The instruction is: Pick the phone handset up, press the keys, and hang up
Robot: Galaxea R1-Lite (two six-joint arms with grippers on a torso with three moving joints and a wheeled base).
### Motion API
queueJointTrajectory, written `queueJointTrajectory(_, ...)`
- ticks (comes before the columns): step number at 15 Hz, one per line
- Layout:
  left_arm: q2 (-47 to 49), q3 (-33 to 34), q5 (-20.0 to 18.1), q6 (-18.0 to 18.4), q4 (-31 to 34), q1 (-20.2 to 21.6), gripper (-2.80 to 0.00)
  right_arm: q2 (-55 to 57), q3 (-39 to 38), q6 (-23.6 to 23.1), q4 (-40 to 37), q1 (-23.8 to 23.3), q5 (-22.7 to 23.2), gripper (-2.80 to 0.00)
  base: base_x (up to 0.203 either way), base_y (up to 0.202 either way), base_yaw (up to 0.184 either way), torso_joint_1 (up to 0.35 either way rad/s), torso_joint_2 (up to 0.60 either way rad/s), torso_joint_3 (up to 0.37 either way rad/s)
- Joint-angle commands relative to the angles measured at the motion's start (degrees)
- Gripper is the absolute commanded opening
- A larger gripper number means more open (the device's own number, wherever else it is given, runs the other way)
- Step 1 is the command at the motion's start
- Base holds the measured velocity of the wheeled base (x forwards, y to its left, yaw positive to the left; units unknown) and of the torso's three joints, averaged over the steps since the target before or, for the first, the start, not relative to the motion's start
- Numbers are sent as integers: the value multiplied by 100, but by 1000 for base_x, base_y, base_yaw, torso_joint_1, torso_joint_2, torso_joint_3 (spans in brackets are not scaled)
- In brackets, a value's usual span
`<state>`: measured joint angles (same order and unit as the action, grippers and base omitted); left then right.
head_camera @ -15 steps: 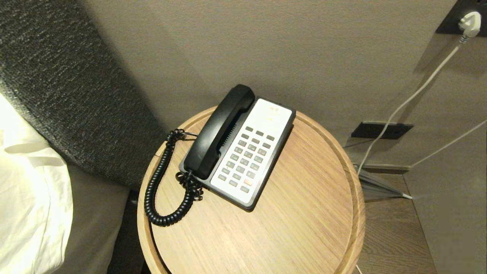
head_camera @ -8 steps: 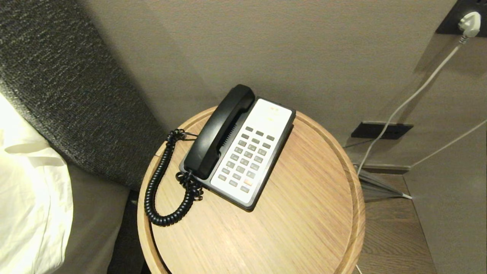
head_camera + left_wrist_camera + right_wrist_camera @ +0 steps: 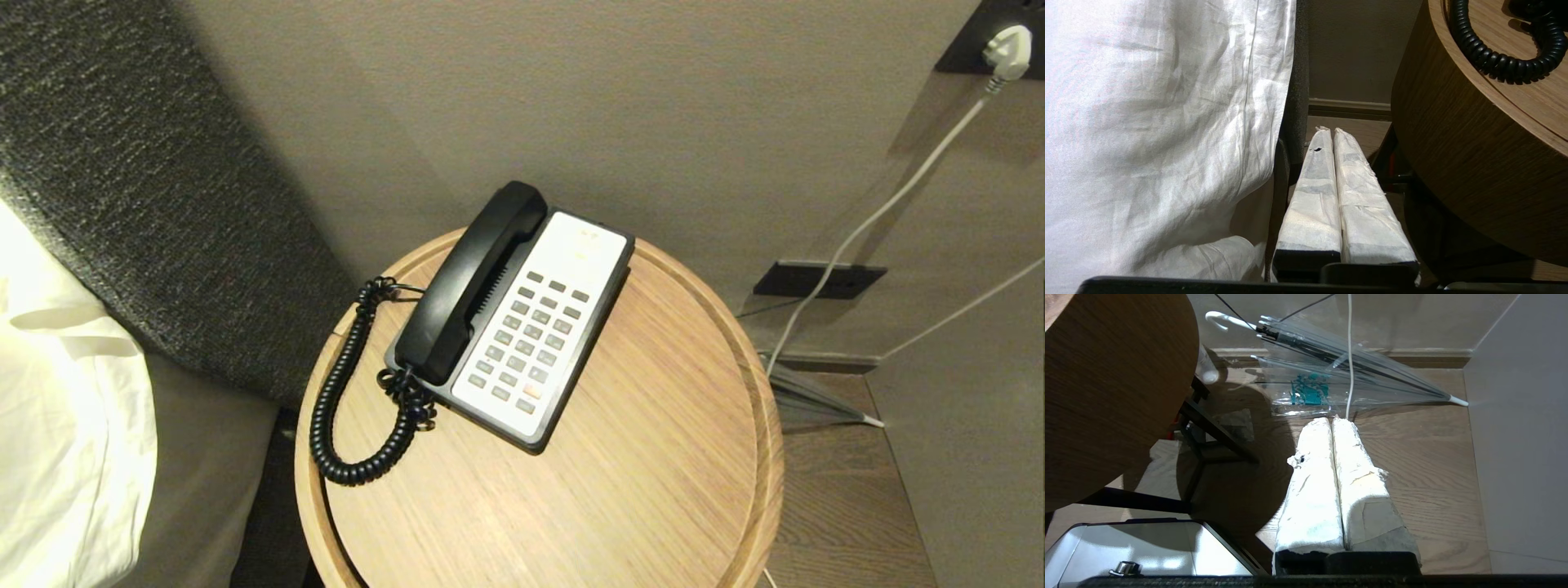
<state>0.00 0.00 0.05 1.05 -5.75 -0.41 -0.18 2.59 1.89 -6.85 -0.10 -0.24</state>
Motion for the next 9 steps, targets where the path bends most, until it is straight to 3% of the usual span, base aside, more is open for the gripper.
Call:
queueJointTrajectory(1, 0, 229, 4, 1, -5, -2, -280, 18, 5, -13, -9, 1, -11, -280, 0, 0, 0, 0, 0, 0)
queueJointTrajectory(9, 0, 229, 4, 1, -5, -2, -280, 9, 5, 31, 0, 1, -11, -280, 0, 0, 0, 0, 0, 0)
